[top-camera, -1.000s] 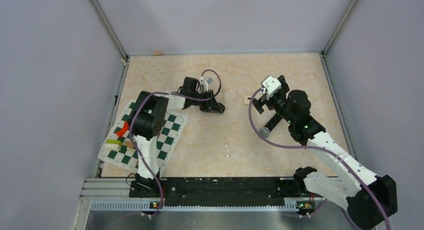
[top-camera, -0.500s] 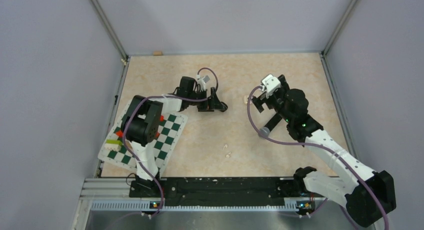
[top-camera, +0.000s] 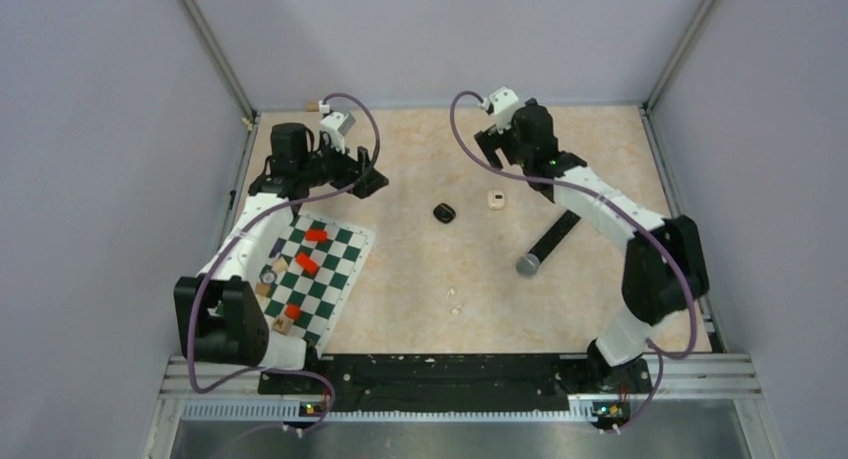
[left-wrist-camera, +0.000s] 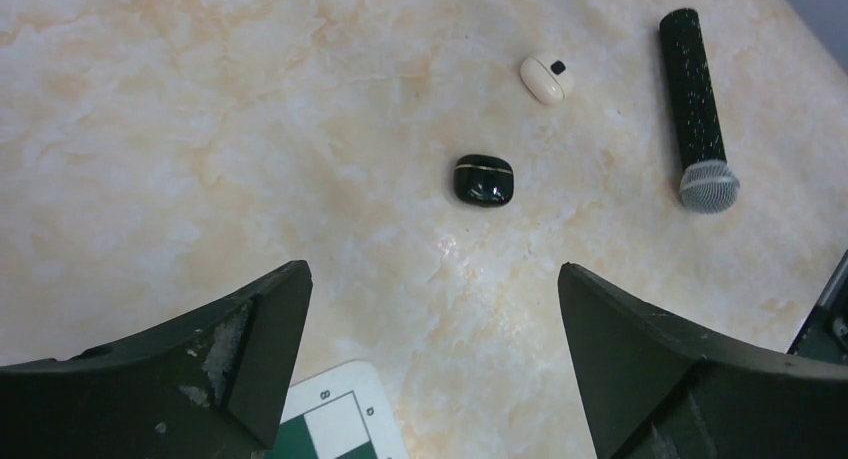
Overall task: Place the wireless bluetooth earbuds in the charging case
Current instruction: Place the charging case at the center of the board, then pick up the charging case at the center of the board.
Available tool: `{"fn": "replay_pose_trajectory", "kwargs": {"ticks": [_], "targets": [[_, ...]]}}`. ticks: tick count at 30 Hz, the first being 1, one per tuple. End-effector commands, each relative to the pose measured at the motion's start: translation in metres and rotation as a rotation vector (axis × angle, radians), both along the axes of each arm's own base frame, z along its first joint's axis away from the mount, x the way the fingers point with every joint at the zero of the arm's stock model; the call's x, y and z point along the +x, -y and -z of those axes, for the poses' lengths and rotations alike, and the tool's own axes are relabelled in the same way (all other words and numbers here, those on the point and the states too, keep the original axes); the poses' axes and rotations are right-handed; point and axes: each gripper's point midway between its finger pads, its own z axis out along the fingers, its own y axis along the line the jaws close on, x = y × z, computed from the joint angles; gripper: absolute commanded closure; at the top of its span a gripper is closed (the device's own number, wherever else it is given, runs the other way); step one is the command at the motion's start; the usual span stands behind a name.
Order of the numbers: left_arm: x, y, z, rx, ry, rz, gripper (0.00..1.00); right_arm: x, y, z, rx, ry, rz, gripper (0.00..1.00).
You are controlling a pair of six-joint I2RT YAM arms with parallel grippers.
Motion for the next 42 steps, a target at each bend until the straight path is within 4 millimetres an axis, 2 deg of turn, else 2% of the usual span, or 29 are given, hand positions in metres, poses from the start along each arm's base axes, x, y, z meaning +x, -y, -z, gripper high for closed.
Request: {"fn": "replay_pose_trajectory", "kwargs": {"ticks": [1,4,8,15,23,28,33,37,42], "targets": [[-0.040,-0.009,0.009,0.096,0.057,0.076,0.01,0.047,0.041,0.034,-0.112,-0.078,0.227,0.01],[-0.055,-0.009,0.013,0.094,0.090,0.093,0.01,0.064,0.048,0.067,-0.158,-0.137,0.276,0.01],[-0.067,-0.003,0.012,0.059,0.148,0.131,0.01,0.071,0.049,0.101,-0.212,-0.180,0.272,0.01],[-0.069,0.002,0.015,0.027,0.099,0.153,0.01,0.065,0.040,0.126,-0.250,-0.200,0.154,0.01],[-0.072,0.004,0.019,0.015,0.082,0.166,0.01,0.054,0.029,0.146,-0.332,-0.203,-0.024,0.01],[-0.072,0.004,0.022,0.013,0.075,0.163,0.01,0.053,0.021,0.145,-0.363,-0.158,-0.105,0.02],[-0.072,0.004,0.021,0.004,0.071,0.162,0.01,0.034,0.012,0.152,-0.446,-0.156,-0.241,0.05],[-0.074,0.005,0.019,-0.003,0.074,0.167,0.01,0.019,0.013,0.155,-0.502,-0.157,-0.330,0.07],[-0.075,0.005,0.018,-0.010,0.072,0.169,0.01,0.004,0.010,0.158,-0.506,-0.178,-0.395,0.08]]}}
